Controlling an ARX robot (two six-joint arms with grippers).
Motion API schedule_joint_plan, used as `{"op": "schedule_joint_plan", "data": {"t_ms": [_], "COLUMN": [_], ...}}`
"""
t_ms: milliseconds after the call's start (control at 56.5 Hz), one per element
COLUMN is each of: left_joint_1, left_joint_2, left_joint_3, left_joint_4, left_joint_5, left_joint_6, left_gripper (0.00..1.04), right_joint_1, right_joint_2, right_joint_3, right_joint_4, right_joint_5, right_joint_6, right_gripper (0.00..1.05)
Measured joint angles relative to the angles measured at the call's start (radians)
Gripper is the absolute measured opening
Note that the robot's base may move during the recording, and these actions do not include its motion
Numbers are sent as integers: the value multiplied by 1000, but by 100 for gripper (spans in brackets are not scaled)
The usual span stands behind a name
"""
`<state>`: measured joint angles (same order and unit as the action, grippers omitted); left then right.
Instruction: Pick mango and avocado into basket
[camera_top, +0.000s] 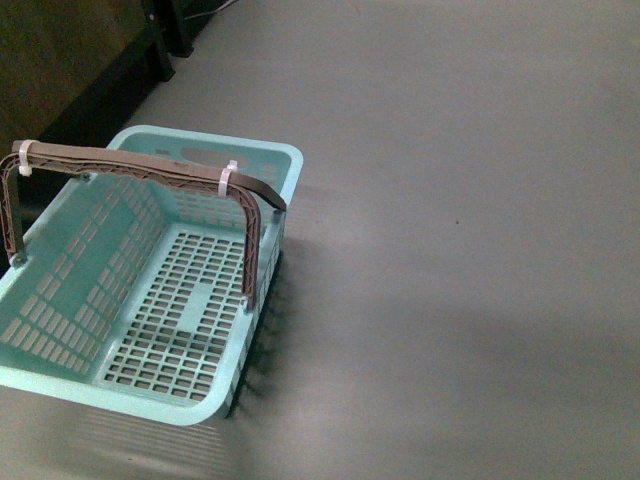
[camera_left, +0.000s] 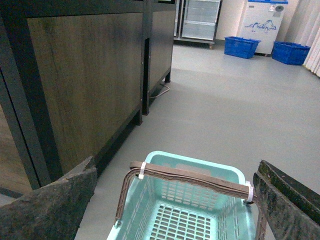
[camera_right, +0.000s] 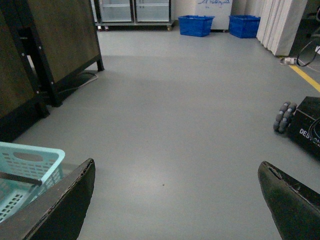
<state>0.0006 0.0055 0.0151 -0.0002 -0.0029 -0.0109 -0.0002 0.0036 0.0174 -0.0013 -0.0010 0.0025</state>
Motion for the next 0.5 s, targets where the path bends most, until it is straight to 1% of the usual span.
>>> {"op": "schedule_joint_plan", "data": {"t_ms": [496], "left_joint_1": [0], "left_joint_2": [0], "left_joint_3": [0], "left_joint_4": [0], "left_joint_5": [0], "left_joint_6": [0], "left_gripper": [96], "right_joint_1": [0], "right_joint_2": [0], "right_joint_3": [0], "right_joint_4": [0], "right_joint_5": [0], "right_joint_6": [0], "right_gripper": [96]}}
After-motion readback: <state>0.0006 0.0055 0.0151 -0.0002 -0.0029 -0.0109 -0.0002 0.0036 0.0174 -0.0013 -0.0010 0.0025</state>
